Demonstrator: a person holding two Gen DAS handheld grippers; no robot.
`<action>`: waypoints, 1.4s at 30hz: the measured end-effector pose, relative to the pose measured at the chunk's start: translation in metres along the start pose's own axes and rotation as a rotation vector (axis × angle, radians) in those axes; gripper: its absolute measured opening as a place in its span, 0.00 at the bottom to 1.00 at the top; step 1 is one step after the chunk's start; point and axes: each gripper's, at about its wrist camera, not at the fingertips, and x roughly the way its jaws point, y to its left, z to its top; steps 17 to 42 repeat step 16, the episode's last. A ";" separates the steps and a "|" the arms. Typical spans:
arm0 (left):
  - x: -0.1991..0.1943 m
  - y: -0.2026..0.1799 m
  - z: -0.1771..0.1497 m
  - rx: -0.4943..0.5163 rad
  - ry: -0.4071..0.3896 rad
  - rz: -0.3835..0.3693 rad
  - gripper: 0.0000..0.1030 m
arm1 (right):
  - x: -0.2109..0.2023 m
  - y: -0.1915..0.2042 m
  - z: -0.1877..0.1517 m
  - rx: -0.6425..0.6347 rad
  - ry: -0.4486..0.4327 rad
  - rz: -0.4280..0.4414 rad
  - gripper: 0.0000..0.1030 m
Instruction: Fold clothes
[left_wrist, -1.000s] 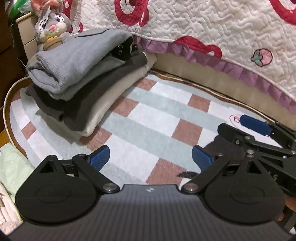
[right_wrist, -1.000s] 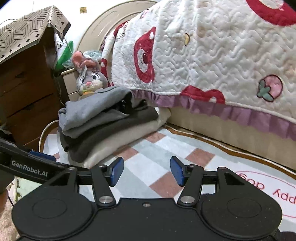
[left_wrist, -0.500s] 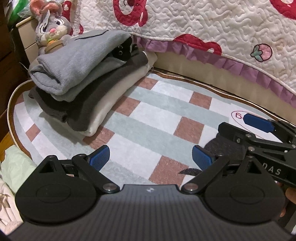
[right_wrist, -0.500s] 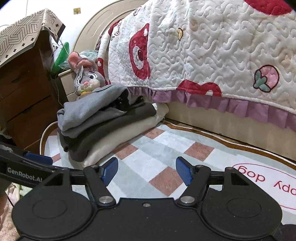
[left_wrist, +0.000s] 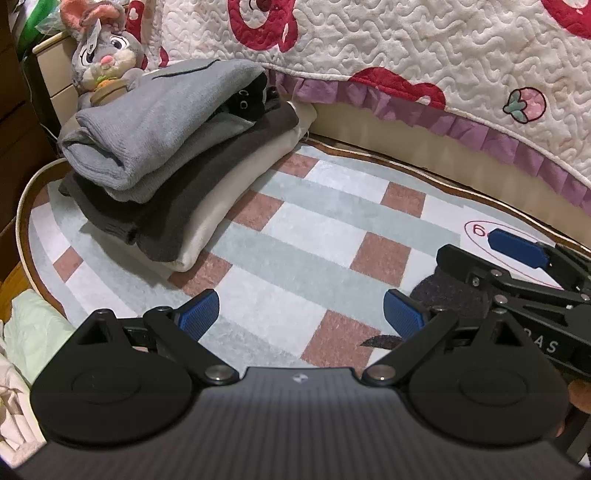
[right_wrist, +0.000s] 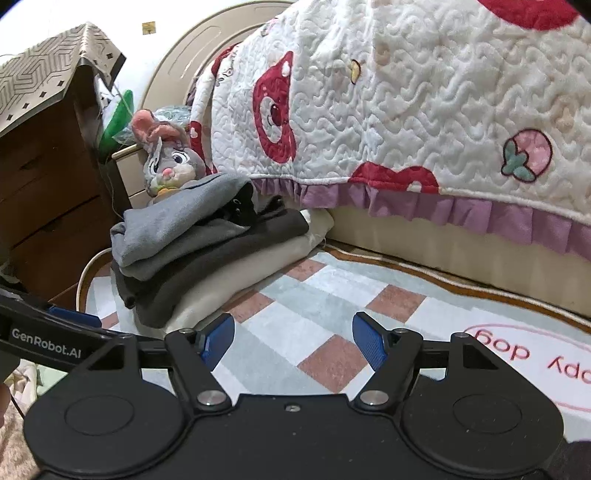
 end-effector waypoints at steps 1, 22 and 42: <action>0.000 0.000 0.000 0.000 0.002 0.000 0.94 | 0.001 0.000 -0.001 0.006 0.003 0.000 0.73; -0.002 0.001 0.000 0.000 0.002 -0.024 0.94 | 0.003 0.001 -0.002 0.000 0.017 0.000 0.73; -0.002 0.001 0.000 0.000 0.002 -0.024 0.94 | 0.003 0.001 -0.002 0.000 0.017 0.000 0.73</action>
